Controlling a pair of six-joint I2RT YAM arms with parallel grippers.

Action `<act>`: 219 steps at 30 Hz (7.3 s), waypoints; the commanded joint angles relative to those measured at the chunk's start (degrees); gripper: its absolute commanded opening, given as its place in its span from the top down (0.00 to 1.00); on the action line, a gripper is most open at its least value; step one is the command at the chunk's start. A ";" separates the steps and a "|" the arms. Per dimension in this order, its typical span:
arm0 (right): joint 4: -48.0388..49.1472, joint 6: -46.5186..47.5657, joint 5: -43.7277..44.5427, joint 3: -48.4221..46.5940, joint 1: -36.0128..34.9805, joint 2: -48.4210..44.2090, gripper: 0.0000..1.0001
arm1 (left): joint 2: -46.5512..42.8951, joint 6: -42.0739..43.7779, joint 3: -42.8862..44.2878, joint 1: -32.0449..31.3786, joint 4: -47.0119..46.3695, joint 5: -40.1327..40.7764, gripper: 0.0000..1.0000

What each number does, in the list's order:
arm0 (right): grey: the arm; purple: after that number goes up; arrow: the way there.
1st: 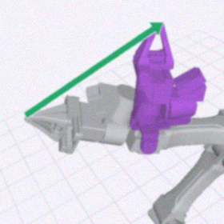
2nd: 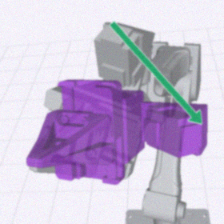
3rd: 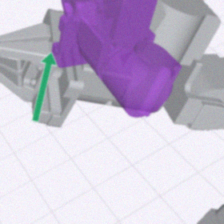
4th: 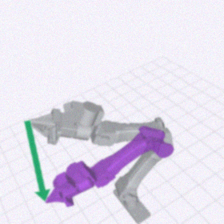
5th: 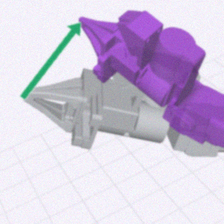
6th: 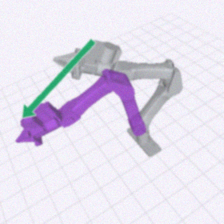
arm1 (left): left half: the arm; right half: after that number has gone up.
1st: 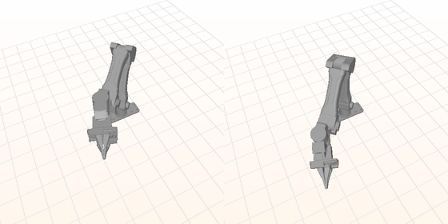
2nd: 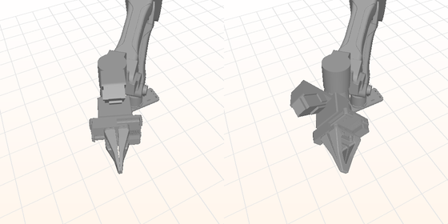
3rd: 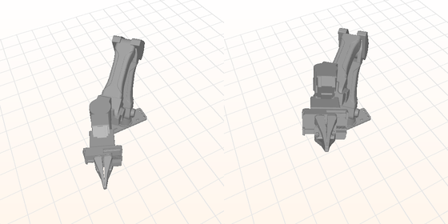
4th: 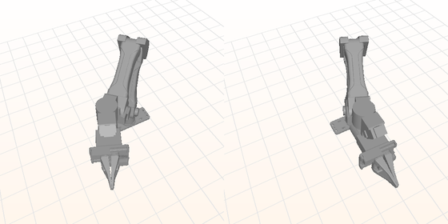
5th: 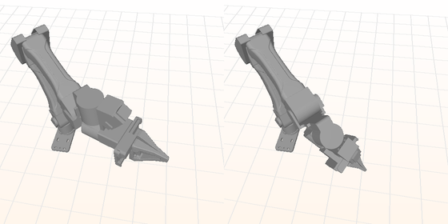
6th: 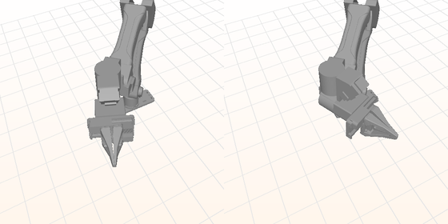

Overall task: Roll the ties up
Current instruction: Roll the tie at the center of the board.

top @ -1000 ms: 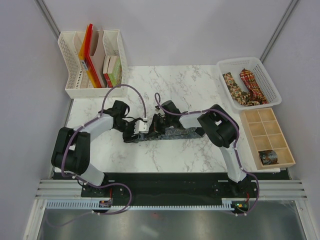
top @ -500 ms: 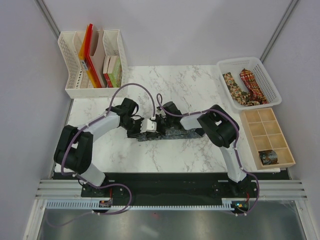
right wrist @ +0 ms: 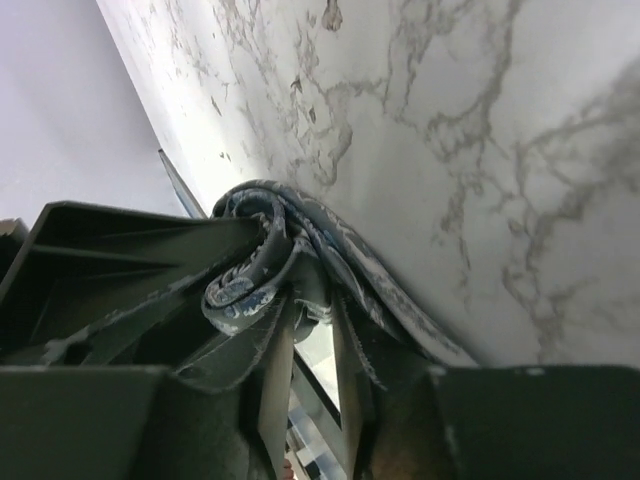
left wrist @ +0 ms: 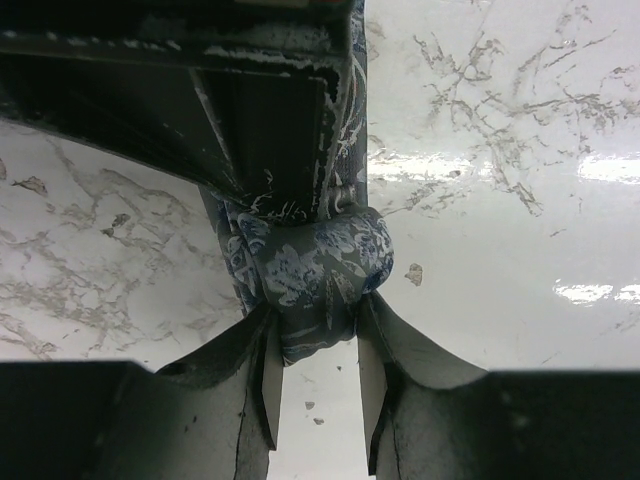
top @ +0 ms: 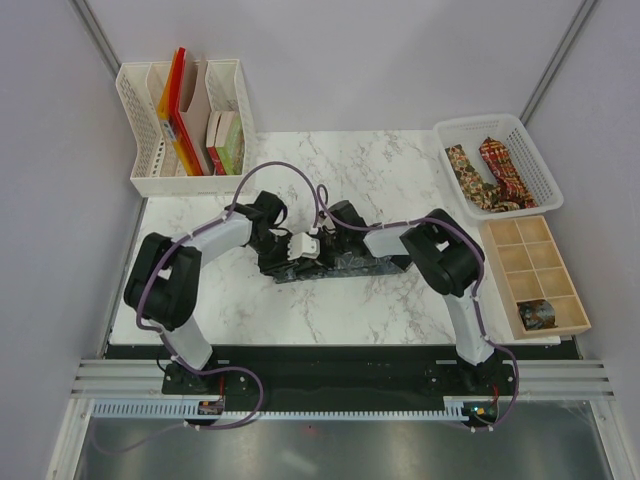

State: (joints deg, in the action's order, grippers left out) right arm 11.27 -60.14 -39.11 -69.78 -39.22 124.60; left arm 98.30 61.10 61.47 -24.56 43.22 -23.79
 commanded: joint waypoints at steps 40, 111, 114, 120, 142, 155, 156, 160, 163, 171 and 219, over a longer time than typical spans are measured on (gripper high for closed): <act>-5.55 7.40 3.25 -0.27 1.60 -2.34 1.00 | 3.13 1.74 1.46 -0.67 2.65 -3.01 0.55; -3.70 3.18 5.28 6.42 -1.30 -7.26 1.00 | -3.12 9.12 -9.44 -0.40 -3.32 -8.64 0.52; -5.55 4.59 5.19 5.62 -0.95 -7.61 1.00 | -2.76 9.30 -9.62 -0.40 -3.32 -8.20 0.53; -8.01 6.96 5.01 4.74 -0.15 -7.52 1.00 | -2.59 9.30 -9.70 -0.23 -3.41 -7.85 0.55; -9.07 13.03 7.47 4.39 1.08 0.03 1.00 | -12.79 9.03 -9.79 4.52 -4.72 -19.01 0.21; -7.75 14.00 6.77 4.12 1.17 0.73 1.00 | -9.26 10.28 -8.30 1.53 -5.87 -14.70 0.34; -7.40 13.74 6.77 3.78 1.17 0.91 1.00 | -9.70 9.74 -8.21 1.18 -5.87 -14.79 0.38; -5.38 12.68 6.24 2.72 1.08 1.97 1.00 | -10.15 5.44 -7.60 -2.76 -6.13 -12.52 0.46; -3.10 11.19 5.45 1.75 0.90 2.58 1.00 | -8.40 0.96 -6.98 -5.49 -7.27 -9.97 0.48; -0.64 9.43 1.24 1.48 0.99 1.27 0.98 | 0.04 -6.17 -5.05 -7.70 -8.59 -3.02 0.50; 1.48 4.15 -1.32 8.52 0.81 -7.09 0.71 | 8.40 -11.44 -0.39 -7.61 -2.88 -0.55 0.52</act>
State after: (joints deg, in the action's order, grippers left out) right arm 10.66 -56.34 -42.02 -61.47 -37.43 116.62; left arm 102.02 51.51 63.51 -31.33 38.63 -28.38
